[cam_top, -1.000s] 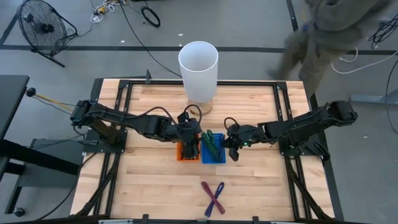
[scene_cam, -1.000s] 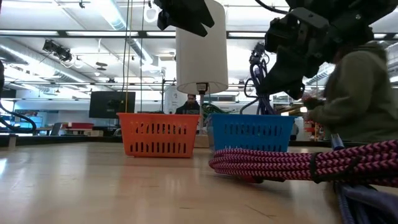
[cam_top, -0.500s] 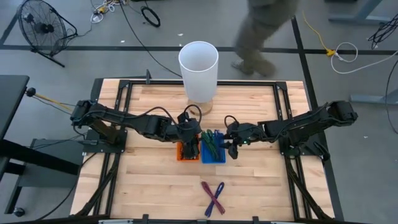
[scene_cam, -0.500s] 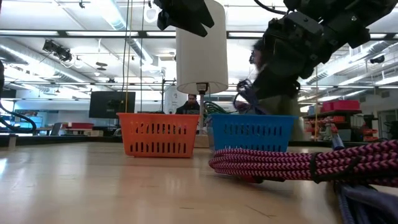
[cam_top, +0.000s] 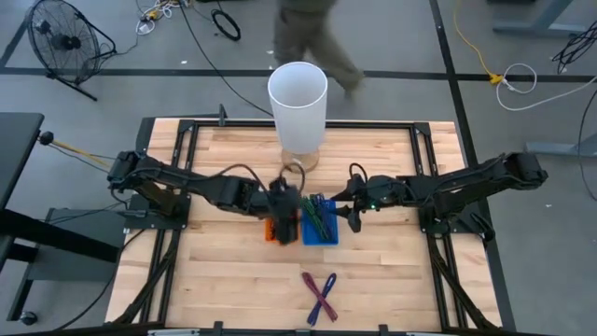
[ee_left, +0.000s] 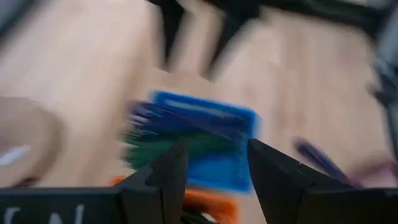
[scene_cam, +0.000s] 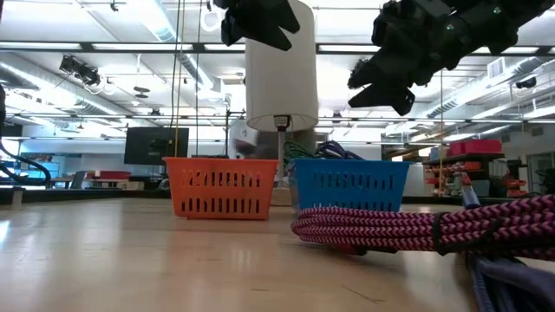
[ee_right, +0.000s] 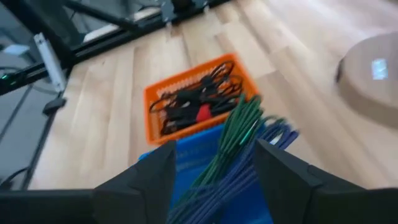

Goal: Pick & Place USB Port
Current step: Put the pink USB cable into the blue bin

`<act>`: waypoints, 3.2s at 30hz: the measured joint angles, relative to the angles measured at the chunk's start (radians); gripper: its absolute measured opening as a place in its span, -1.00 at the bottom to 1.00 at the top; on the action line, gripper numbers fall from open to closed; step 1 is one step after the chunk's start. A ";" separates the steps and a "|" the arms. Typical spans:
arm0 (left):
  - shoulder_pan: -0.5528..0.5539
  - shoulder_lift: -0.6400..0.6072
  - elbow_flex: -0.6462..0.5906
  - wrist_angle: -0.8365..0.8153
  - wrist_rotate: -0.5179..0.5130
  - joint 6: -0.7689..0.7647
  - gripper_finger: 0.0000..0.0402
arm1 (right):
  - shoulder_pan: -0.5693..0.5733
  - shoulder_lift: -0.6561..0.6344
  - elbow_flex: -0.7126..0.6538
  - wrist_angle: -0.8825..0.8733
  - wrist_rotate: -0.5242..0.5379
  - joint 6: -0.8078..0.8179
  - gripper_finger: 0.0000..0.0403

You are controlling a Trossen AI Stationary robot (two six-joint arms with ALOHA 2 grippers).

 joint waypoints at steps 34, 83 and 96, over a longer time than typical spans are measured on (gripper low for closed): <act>-0.281 0.522 0.124 0.340 0.143 0.394 -0.15 | 0.027 0.000 0.000 0.074 -0.049 0.026 0.07; -0.376 0.242 0.153 -0.058 -0.314 -0.027 -0.88 | 0.027 0.001 0.000 0.032 -0.045 -0.023 0.07; -0.350 -0.008 0.152 -0.160 -0.746 -0.042 -0.89 | 0.055 0.001 0.000 0.339 -0.059 -0.119 0.07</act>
